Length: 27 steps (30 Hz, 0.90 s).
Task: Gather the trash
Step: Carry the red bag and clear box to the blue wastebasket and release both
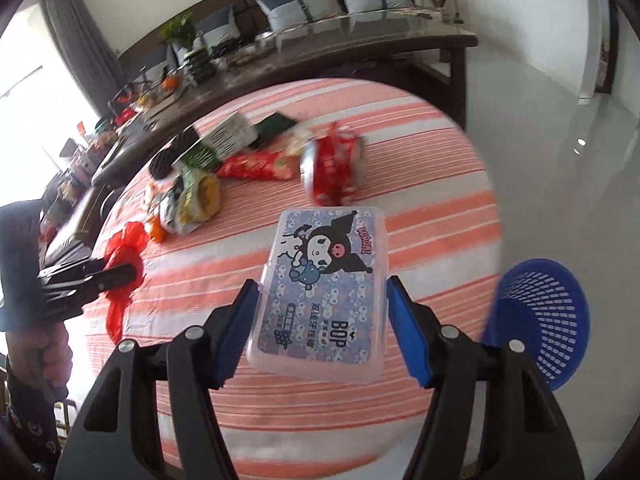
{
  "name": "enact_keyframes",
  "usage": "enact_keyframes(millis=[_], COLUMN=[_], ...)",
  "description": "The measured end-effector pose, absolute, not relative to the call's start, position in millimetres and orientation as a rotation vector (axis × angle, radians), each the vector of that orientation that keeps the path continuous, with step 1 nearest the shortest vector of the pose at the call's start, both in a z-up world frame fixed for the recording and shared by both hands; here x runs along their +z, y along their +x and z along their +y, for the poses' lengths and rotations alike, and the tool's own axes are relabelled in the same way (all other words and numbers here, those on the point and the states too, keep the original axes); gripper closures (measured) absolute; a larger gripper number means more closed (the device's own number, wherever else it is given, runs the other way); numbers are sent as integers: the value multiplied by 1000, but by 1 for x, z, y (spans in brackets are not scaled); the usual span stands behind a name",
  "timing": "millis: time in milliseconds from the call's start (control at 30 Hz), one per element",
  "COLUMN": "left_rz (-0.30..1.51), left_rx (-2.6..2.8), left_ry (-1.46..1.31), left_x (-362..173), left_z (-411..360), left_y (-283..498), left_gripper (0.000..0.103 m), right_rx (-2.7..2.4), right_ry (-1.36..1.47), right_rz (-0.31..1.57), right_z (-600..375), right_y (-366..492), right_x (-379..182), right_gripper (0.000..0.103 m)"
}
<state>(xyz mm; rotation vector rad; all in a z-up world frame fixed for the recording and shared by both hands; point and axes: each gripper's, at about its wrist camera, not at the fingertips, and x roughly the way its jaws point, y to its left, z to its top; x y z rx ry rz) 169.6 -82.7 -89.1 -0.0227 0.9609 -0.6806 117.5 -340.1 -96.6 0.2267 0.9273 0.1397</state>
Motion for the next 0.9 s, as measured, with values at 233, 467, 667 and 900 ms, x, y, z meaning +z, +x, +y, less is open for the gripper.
enact_keyframes(millis=[233, 467, 667, 900], left_rz=[951, 1028, 1071, 1049], left_rx=[-904, -1010, -1029, -990], left_ry=[73, 142, 188, 186], left_x=[-84, -129, -170, -199], left_z=[-266, -415, -486, -529], left_y=[175, 194, 204, 218], left_gripper=[60, 60, 55, 14], right_rx=[-94, -183, -254, -310], right_ry=[222, 326, 291, 301], right_rz=[901, 976, 1002, 978], right_z=[-489, -584, -620, -658], right_y=[104, 103, 105, 107], right_x=[-116, -156, -168, -190], right_gripper=[40, 40, 40, 24])
